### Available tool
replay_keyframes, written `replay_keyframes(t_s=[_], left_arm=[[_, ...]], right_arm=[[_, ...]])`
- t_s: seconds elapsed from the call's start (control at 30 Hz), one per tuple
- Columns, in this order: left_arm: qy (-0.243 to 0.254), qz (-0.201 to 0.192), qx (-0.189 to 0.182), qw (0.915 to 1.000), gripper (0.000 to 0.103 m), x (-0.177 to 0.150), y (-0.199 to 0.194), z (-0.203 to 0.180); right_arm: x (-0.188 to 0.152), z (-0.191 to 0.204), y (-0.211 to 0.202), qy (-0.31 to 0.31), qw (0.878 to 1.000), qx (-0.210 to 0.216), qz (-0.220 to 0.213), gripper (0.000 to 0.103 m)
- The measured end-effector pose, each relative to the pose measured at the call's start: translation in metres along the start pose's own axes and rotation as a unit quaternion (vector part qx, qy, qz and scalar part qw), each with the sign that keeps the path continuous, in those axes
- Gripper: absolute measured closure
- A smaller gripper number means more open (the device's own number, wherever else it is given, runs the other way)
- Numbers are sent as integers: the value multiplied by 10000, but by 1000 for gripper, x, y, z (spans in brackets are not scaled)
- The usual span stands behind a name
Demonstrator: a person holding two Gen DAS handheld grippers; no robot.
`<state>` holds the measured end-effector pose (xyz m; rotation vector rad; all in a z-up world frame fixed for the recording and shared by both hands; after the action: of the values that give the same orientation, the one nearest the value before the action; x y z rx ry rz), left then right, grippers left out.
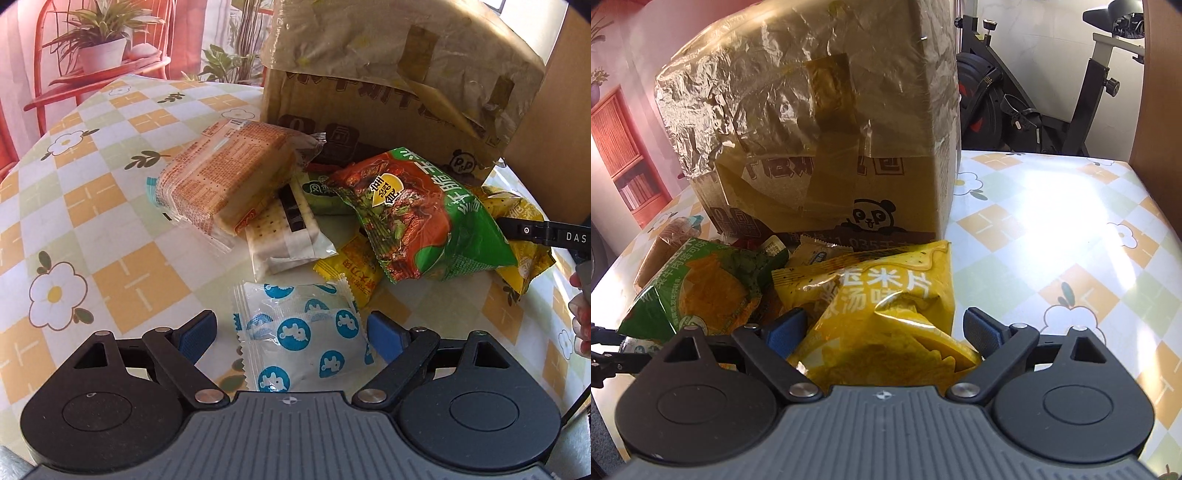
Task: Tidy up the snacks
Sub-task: 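Grasp the yellow corn chip bag with right tool while left tool grasps blue-dotted packet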
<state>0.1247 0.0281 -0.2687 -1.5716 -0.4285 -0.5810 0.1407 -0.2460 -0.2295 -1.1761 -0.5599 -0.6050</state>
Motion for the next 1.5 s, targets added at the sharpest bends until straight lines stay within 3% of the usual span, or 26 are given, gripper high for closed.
replay_keyframes(t_s=[0.13, 0.23, 0.3, 0.33, 0.47, 0.73, 0.87, 1.3, 1.5], left_arm=[[93, -85, 115, 9999, 14, 2, 4, -4], [180, -182, 121, 9996, 28, 4, 3, -7], [140, -239, 95, 9996, 47, 4, 1, -6], [79, -243, 42, 9997, 49, 5, 0, -4], [-104, -284, 30, 9995, 54, 9, -3, 2], [-207, -476, 123, 9986, 60, 16, -18, 6], [-233, -622, 193, 9976, 69, 20, -27, 8], [-304, -627, 8, 9976, 72, 15, -25, 17], [-128, -593, -58, 9981, 66, 5, -25, 13]], right_arm=[[-1, -2, 4, 143, 9999, 96, 15, 13], [-1, 3, 8, 119, 9999, 105, 52, 15], [-2, 4, 10, 133, 9998, 117, 55, 19], [-2, 5, 9, 164, 9998, 111, 33, 20], [-2, 7, 2, 196, 9997, 141, -40, 32], [2, 5, -17, 308, 9992, 44, -255, 35], [4, 4, -25, 332, 9989, 0, -327, 35], [1, 9, -34, 345, 9985, 57, -429, 35], [-3, 9, -32, 421, 9982, 93, -426, 35]])
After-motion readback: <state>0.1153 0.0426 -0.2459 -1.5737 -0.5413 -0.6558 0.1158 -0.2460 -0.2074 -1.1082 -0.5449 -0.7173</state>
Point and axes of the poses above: each gripper's, at about its wrist camera, not at the fingertips, and y roughly the way its jaws point, z to its left, x to its top, the point moved 4 cm from there along y, roughly the way its jaws point, and after that the axes turned 9 degrees about x, right-handed, at the moved point
